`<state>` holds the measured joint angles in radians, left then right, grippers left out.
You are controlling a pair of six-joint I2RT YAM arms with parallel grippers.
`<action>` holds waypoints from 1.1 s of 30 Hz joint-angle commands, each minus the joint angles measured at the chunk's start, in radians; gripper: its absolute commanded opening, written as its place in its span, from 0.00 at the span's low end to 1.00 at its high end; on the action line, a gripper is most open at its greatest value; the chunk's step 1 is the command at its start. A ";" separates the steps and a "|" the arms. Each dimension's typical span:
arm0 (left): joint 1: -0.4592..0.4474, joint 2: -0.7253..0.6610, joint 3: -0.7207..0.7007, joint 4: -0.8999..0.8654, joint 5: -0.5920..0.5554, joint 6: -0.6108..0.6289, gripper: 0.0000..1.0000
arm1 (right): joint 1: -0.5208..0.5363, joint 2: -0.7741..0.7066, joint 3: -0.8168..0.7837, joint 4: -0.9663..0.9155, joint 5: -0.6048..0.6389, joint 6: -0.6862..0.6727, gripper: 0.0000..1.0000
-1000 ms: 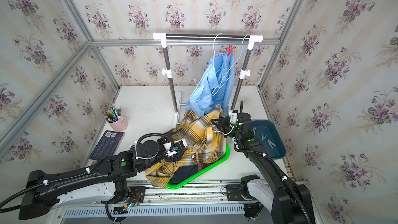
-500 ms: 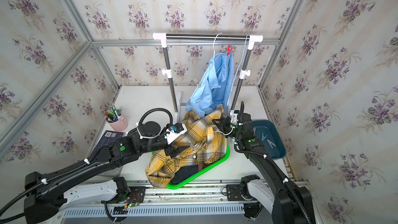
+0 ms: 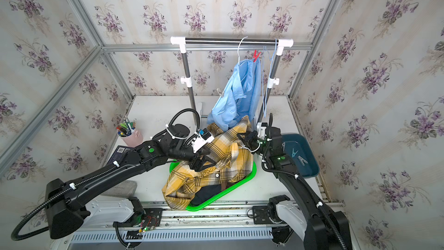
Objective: Remove the clothespins securing long-sleeve shirts to the hanger
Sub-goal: Remove the clamp from the hanger.
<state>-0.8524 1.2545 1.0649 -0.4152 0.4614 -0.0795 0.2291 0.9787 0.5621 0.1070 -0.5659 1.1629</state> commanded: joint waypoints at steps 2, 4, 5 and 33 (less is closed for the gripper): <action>0.000 0.018 -0.007 -0.016 0.011 -0.008 0.67 | 0.000 -0.008 -0.004 0.032 0.009 -0.014 0.00; 0.000 0.035 -0.001 -0.014 0.020 -0.009 0.63 | 0.000 -0.008 -0.007 0.033 0.009 -0.012 0.00; -0.002 0.044 0.003 -0.014 0.021 -0.005 0.60 | 0.000 -0.007 -0.008 0.036 0.009 -0.011 0.00; -0.005 0.034 0.008 -0.012 0.001 -0.022 0.14 | 0.000 -0.012 -0.007 0.051 0.010 -0.016 0.00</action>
<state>-0.8581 1.3045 1.0630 -0.4339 0.4686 -0.0879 0.2291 0.9733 0.5446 0.1368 -0.5720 1.1599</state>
